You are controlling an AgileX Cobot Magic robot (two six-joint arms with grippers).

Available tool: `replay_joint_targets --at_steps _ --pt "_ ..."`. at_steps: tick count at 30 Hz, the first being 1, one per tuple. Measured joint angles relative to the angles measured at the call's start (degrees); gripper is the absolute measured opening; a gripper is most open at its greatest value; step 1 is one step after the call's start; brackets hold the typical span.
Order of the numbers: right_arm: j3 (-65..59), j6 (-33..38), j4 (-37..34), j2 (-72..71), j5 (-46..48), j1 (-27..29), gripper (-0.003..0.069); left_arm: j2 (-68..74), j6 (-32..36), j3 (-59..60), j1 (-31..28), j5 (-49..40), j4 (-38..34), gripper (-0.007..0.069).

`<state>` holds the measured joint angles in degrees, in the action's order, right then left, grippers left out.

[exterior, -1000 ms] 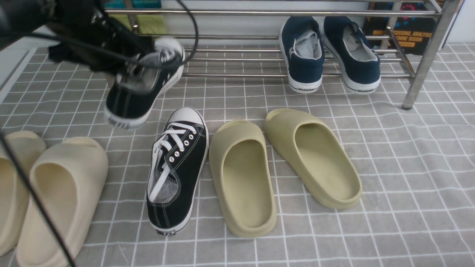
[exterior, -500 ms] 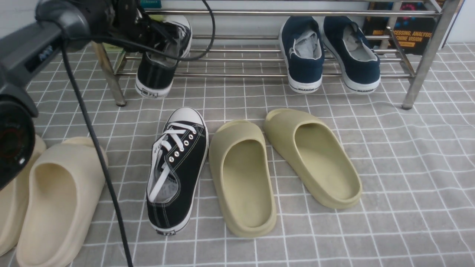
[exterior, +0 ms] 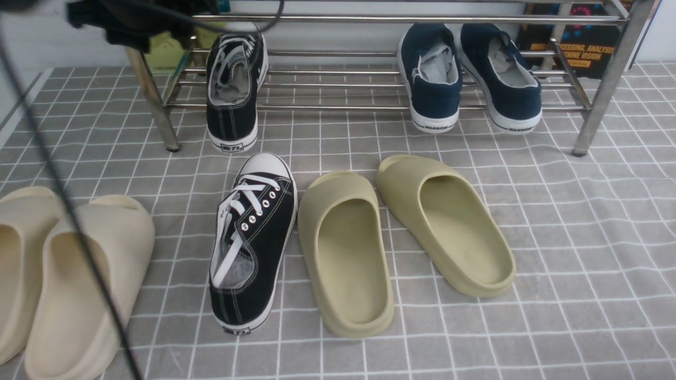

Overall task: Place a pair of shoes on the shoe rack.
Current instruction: Use the left arm to put a shoe into the shoe rack

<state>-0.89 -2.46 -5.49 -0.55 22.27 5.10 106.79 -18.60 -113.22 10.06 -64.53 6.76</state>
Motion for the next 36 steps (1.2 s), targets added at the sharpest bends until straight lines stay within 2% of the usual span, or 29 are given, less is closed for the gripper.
replay_joint_targets --at_steps 3,5,7,10,13,14,15,20,27,30,33,36 --pt "0.00 0.00 0.00 0.00 0.00 0.00 0.0239 -2.94 4.47 3.99 0.00 -5.30 -6.15 0.0382" --pt "0.00 0.00 0.00 0.00 0.00 0.00 0.0239 -4.51 6.80 10.39 0.00 -6.03 -11.71 0.0375" --pt "0.00 0.00 0.00 0.00 0.00 0.00 0.0239 -4.78 7.65 13.73 0.00 -5.41 -13.70 0.0363" --pt "0.00 0.00 0.00 0.00 0.00 0.00 0.0239 -4.22 9.20 23.55 0.00 5.29 -16.65 0.0258" --pt "0.00 0.00 0.00 0.00 0.00 0.00 0.0239 -2.02 9.26 25.70 0.00 13.99 -16.58 0.0078" --pt "0.00 0.00 0.00 0.00 0.00 0.00 0.0239 -1.85 9.26 25.78 0.00 14.63 -16.59 0.0064" --pt "0.00 0.00 0.00 0.00 0.00 0.00 0.0239 0.04 9.32 25.83 0.00 19.63 -16.19 -0.0013" --pt "0.00 0.00 0.00 0.00 0.00 0.00 0.0239 2.55 9.31 25.83 0.00 33.24 -15.33 -0.0013" --pt "0.00 0.00 0.00 0.00 0.00 0.00 0.0239 2.62 9.31 25.92 0.07 41.69 -13.31 -0.0013" --pt "0.00 0.00 0.00 0.00 0.00 0.00 0.0239 2.62 9.31 25.92 0.07 42.64 -12.21 -0.0013" --pt "0.00 0.00 0.00 0.00 0.00 0.00 0.0239 2.62 9.31 25.92 0.07 39.96 -11.83 -0.0013" --pt "0.00 0.00 0.00 0.00 0.00 0.00 0.0239 1.94 8.20 25.92 0.01 31.83 -12.97 -0.0013"
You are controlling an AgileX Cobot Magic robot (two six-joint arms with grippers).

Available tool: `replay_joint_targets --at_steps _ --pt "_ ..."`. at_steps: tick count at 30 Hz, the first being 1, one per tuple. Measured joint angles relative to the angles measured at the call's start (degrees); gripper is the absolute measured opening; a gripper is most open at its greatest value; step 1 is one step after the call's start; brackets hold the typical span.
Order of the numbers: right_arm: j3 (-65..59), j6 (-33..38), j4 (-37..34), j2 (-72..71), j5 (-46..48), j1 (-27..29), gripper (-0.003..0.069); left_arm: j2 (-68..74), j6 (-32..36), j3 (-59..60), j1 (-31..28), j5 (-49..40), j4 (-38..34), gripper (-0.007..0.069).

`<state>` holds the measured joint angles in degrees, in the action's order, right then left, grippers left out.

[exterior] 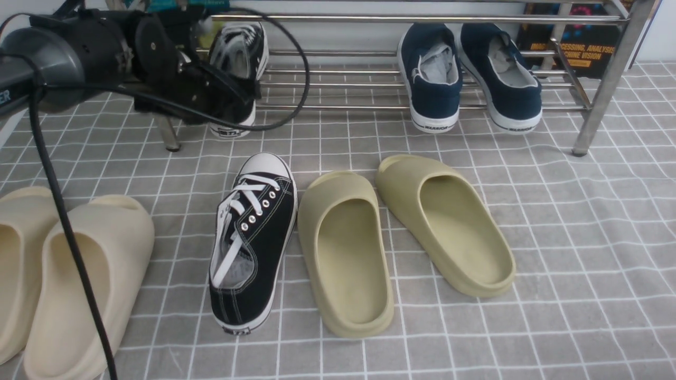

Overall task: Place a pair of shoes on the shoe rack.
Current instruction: Use the left arm to put a shoe into the shoe rack, then use the left arm to grab the shoe closest to it, then use the left arm to put a shoe into the shoe rack

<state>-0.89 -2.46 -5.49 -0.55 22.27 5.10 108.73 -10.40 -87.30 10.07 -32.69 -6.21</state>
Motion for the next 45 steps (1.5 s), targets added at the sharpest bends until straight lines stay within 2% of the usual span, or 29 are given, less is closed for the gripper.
replay_joint_targets --at_steps 4,6,7,12,14,16,17,18,20,21,22,23,24,25,26,33,37,45 --pt "0.00 0.00 0.00 0.00 0.00 0.00 0.0239 -3.86 -1.33 0.00 0.00 -17.21 -0.58 0.0013" --pt "0.00 0.00 0.00 0.00 0.00 0.00 0.0239 -5.89 -1.33 0.72 0.00 -21.36 -1.38 0.0079" --pt "0.00 0.00 0.00 0.00 0.00 0.00 0.0239 -6.30 -1.33 0.72 0.00 -21.73 -1.50 0.0079" --pt "0.00 0.00 0.00 0.00 0.00 0.00 0.0239 -8.61 0.18 7.93 0.00 -26.84 -5.44 0.0380" --pt "0.00 0.00 0.00 0.00 0.00 0.00 0.0239 -8.61 1.96 11.45 0.00 -25.81 -7.26 0.0452" --pt "0.00 0.00 0.00 0.00 0.00 0.00 0.0239 -8.61 2.87 13.73 0.00 -24.63 -8.02 0.0475" --pt "0.00 0.06 0.00 0.00 0.00 0.00 0.0239 -8.54 3.45 16.66 0.00 -21.03 -8.51 0.0472" --pt "0.00 0.06 0.00 0.00 0.00 0.00 0.0239 -8.45 3.45 16.93 0.00 -21.03 -8.56 0.0469" --pt "0.00 0.06 0.00 0.00 0.00 0.00 0.0239 -7.42 3.65 18.92 0.00 -16.76 -8.56 0.0372" --pt "0.00 0.06 0.00 0.00 0.00 0.00 0.0239 -7.35 3.65 19.01 0.00 -16.32 -8.56 0.0359" --pt "0.00 0.06 0.00 0.00 0.00 0.00 0.0239 -6.86 3.65 19.14 0.00 -14.96 -8.86 0.0227" --pt "0.00 0.06 0.00 0.00 0.00 0.00 0.0239 -6.85 3.65 19.14 0.00 -14.80 -8.92 0.0209" --pt "0.00 0.06 0.00 0.00 0.00 0.00 0.0239 -6.91 3.70 19.06 0.00 -14.71 -9.55 0.0085" --pt "0.00 0.06 0.00 0.00 0.00 0.00 0.0239 -7.09 4.00 18.58 0.00 -15.66 -10.07 0.0004" --pt "0.00 0.06 0.00 0.00 0.00 0.00 0.0239 -7.39 4.45 17.94 0.00 -16.66 -10.38 -0.0014" --pt "0.00 0.06 0.00 0.00 0.00 0.00 0.0239 -12.42 6.65 8.22 0.00 -29.17 -11.16 -0.0013" --pt "0.00 0.06 0.00 0.00 0.00 0.00 0.0239 -11.83 5.96 0.78 0.00 -30.25 -11.63 -0.0013" --pt "0.00 0.10 0.00 0.00 0.00 0.00 0.0239 -0.70 5.41 -15.67 0.00 -33.82 -13.88 -0.0013"
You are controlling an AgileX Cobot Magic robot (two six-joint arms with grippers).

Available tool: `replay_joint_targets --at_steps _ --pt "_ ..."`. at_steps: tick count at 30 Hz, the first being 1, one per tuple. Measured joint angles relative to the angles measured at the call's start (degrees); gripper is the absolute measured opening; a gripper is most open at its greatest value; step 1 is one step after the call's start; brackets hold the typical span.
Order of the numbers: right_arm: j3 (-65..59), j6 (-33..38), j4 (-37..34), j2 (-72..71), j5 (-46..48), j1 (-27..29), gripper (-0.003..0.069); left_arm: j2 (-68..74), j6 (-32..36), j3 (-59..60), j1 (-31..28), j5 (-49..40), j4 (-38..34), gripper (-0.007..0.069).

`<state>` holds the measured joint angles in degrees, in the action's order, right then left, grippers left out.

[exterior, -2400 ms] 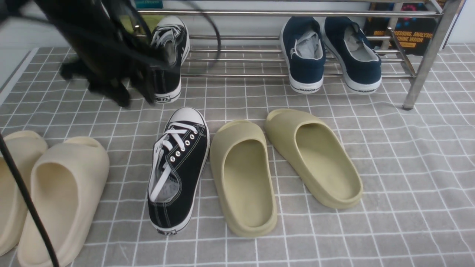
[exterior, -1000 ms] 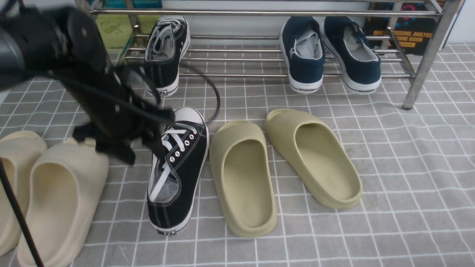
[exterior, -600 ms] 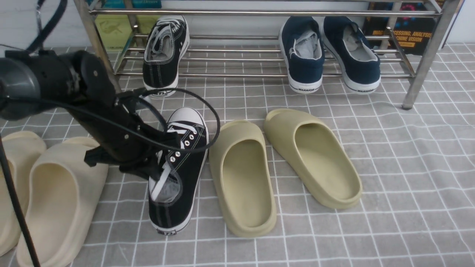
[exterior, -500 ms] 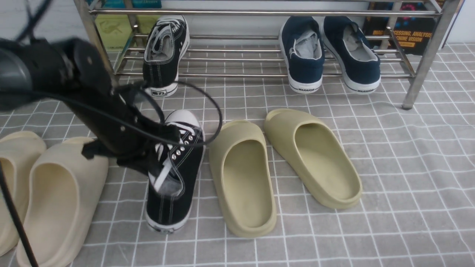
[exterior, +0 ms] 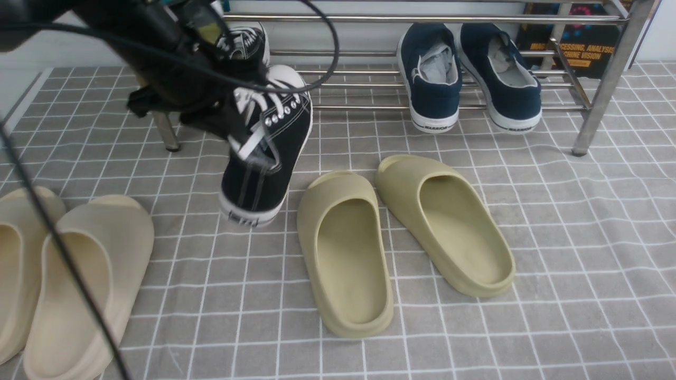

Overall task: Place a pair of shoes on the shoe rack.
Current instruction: Use the left arm to put a shoe into the shoe rack

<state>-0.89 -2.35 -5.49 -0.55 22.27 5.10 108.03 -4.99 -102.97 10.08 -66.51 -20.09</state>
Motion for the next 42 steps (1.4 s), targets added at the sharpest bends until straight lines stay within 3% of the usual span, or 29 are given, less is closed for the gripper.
replay_joint_targets --at_steps 11,20,24,27,28,29,33,37,40,41,42 --pt "0.00 0.00 0.00 0.00 0.00 0.00 0.0239 17.94 -3.89 -21.63 0.00 9.97 -2.16 -0.0013" --pt "0.00 0.00 0.00 0.00 0.00 0.00 0.0239 24.34 -3.98 -24.59 0.00 20.53 -2.12 -0.0005" --pt "0.00 0.00 0.00 0.00 0.00 0.00 0.0239 24.55 -3.98 -25.03 -0.05 23.77 -1.86 0.0070" --pt "0.00 0.00 0.00 0.00 0.00 0.00 0.0239 24.55 -3.98 -25.26 -0.05 25.78 -1.45 0.0224" --pt "0.00 0.00 0.00 0.00 0.00 0.00 0.0239 24.48 -3.98 -25.26 -0.05 25.77 -1.45 0.0243" --pt "0.00 0.00 0.00 0.00 0.00 0.00 0.0239 24.03 -3.98 -25.26 -0.05 23.96 -1.54 0.0319" --pt "0.00 0.00 0.00 0.00 0.00 0.00 0.0239 22.39 -3.70 -25.26 -0.05 17.21 -2.04 0.0350" --pt "0.00 -0.13 0.00 0.00 0.00 0.00 0.0239 18.40 -1.80 -25.26 -0.05 5.75 -2.18 0.0238" --pt "0.00 -0.13 0.00 0.00 0.00 0.00 0.0239 13.66 0.93 -25.26 -0.05 -3.31 -1.46 0.0036" --pt "0.00 -0.13 0.00 0.00 0.00 0.00 0.0239 11.57 1.39 -25.13 0.02 -4.28 -0.77 -0.0013" --pt "0.00 -0.13 0.00 0.00 0.00 0.00 0.0239 11.57 1.39 -25.13 0.02 -4.28 -0.77 -0.0013"
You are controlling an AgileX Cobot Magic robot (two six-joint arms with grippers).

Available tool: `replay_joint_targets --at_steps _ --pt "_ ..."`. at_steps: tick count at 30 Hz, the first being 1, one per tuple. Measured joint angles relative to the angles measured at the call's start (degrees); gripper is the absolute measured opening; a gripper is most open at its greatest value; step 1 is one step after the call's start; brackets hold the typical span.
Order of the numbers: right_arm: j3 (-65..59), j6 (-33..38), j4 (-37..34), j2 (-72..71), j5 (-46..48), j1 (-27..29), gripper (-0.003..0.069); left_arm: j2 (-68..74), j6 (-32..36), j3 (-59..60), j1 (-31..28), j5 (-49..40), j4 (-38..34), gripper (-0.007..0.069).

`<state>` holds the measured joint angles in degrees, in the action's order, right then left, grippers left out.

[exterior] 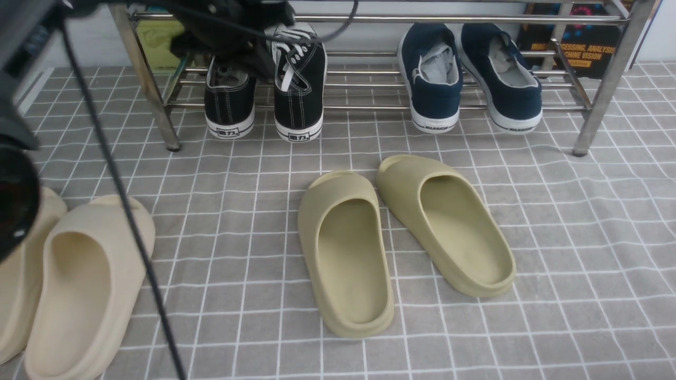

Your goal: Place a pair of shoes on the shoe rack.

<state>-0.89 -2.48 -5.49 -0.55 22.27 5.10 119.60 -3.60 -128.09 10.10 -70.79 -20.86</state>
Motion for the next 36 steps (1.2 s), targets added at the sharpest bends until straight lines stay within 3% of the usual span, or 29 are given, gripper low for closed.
replay_joint_targets --at_steps 9,15,21,22,23,27,32,36 --pt "0.00 0.00 0.00 0.00 0.00 0.00 0.0239 -28.60 0.54 12.56 0.00 -0.97 10.32 -0.0013" --pt "0.00 0.00 0.00 0.00 0.00 0.00 0.0239 -46.02 5.52 26.30 -0.05 -0.31 11.60 -0.0013" --pt "0.00 0.00 0.00 0.00 0.00 0.00 0.0239 -68.99 11.99 52.95 -0.05 19.19 10.08 -0.0013" --pt "0.00 0.00 0.00 0.00 0.00 0.00 0.0239 -76.77 13.53 63.12 -0.05 27.10 9.94 -0.0013" --pt "0.00 0.00 0.00 0.00 0.00 0.00 0.0239 -77.63 13.76 64.23 -0.05 28.98 9.94 -0.0013" --pt "0.00 0.00 0.00 0.00 0.00 0.00 0.0239 -95.13 19.19 87.45 -0.05 44.58 9.69 -0.0013" --pt "0.00 0.00 0.00 0.00 0.00 0.00 0.0239 -112.69 22.38 107.79 -0.05 53.45 7.94 -0.0013" --pt "0.00 -0.05 0.00 0.00 0.00 0.00 0.0239 -118.21 22.69 116.51 -0.05 56.80 6.22 -0.0013"
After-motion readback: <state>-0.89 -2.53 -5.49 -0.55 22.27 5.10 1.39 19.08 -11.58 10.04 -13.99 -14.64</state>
